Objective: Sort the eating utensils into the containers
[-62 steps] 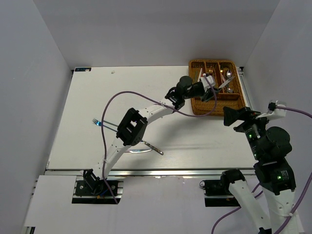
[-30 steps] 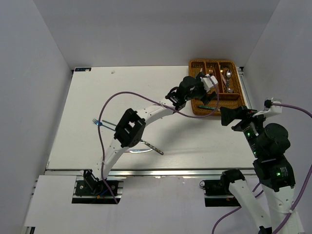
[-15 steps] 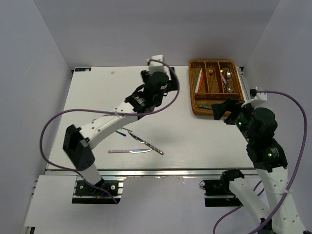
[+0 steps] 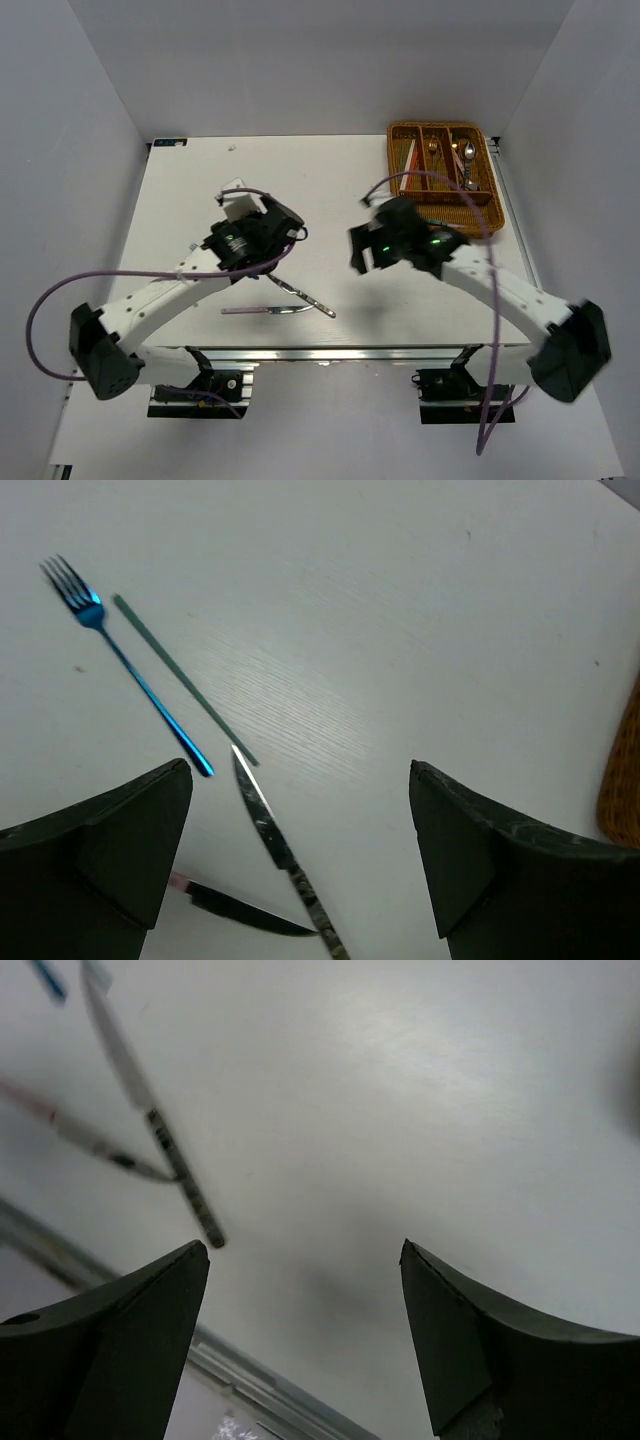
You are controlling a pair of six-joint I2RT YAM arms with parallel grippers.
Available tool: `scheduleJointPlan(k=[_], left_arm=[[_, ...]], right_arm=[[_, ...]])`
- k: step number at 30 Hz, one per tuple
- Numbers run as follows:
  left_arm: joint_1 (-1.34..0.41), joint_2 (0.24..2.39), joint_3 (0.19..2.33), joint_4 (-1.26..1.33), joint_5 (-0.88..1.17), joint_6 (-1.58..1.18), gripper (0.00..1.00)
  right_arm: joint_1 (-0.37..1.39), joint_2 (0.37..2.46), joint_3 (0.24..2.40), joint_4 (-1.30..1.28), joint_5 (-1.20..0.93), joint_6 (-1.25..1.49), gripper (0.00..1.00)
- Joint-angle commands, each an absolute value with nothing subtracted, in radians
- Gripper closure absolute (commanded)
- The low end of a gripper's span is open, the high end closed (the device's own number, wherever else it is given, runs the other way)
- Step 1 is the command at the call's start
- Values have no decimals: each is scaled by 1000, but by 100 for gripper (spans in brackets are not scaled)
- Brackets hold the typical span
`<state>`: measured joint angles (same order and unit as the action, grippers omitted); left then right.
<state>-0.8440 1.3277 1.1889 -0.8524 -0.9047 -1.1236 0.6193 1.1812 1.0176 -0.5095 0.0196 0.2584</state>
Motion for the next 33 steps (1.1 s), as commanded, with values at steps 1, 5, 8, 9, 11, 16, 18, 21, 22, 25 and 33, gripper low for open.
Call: scheduleJointPlan(k=[1,5,8,9,11,16,18,21,22,25,33], left_arm=[[-803,1174,1195,-1064,-1057,-1169,2],[-578,1054,1059,-1054,-991,-981,2],[-352,938,964,-928,-867,-843,2],[-312,921,953,-898,-842,-828,2],[-235,902,937,-882,-847,-799,2],[-192,919,832,-784,-859,-739,2],[-189,919,821,-755,-813,-715,2],[-187,902,816,-730,-805,-695,2],[-186,896,812,-723,-792,-683,2],[-186,899,807,-715,-770,-669,2],[-186,902,802,-698,-732,-646,2]], right_arm=[[890,1331,1051,-462,17,184,18],[1038,1492,1132,-378,133,158,25],[1052,1563,1144,-307,138,147,31],[1054,1584,1153,-295,144,144,33],[1057,1643,1172,-275,134,130,36],[1083,1768,1218,-279,170,121,44],[1088,1788,1216,-259,176,121,48],[1091,1812,1216,-244,170,129,48],[1094,1818,1216,-239,178,132,49],[1094,1842,1216,-230,175,133,50],[1092,1925,1227,-226,204,129,57]])
